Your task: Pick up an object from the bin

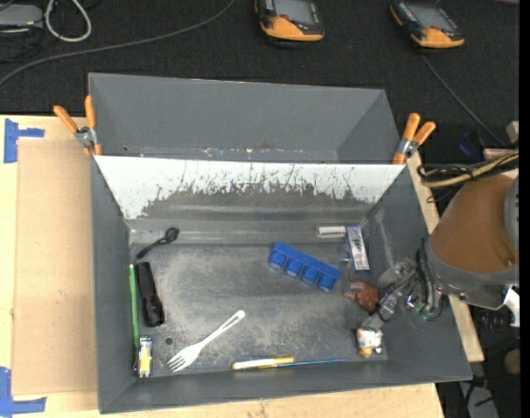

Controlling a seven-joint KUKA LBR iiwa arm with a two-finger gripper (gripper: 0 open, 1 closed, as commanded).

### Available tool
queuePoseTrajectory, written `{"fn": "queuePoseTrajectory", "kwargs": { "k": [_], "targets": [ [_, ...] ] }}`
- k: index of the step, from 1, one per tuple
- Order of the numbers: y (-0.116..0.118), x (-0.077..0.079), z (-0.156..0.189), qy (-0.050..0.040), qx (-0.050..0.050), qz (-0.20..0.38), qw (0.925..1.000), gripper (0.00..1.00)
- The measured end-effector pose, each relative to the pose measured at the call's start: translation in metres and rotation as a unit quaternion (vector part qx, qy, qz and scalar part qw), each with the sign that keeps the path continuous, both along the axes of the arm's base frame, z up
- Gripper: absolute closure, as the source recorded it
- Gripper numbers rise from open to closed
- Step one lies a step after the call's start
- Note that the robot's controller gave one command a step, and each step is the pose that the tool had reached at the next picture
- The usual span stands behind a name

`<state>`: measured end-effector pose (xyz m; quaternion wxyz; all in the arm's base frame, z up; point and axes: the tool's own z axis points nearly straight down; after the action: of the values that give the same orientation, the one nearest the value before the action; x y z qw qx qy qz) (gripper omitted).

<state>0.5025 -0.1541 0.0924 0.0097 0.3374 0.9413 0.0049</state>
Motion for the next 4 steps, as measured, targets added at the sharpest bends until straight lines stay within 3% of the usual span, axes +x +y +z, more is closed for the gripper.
{"fn": "queuePoseTrajectory", "kwargs": {
  "k": [1,2,3,4],
  "targets": [
    [0.008,0.006,-0.026,0.0004,0.008,-0.005,1.0000,0.00],
    [0.019,0.003,-0.002,0.0019,0.007,-0.064,0.9979,0.00],
    [0.000,0.034,0.022,0.0022,0.011,-0.094,0.9955,0.00],
    [0.004,0.022,-0.018,-0.0006,0.016,-0.163,0.9865,1.00]
  ]
}}
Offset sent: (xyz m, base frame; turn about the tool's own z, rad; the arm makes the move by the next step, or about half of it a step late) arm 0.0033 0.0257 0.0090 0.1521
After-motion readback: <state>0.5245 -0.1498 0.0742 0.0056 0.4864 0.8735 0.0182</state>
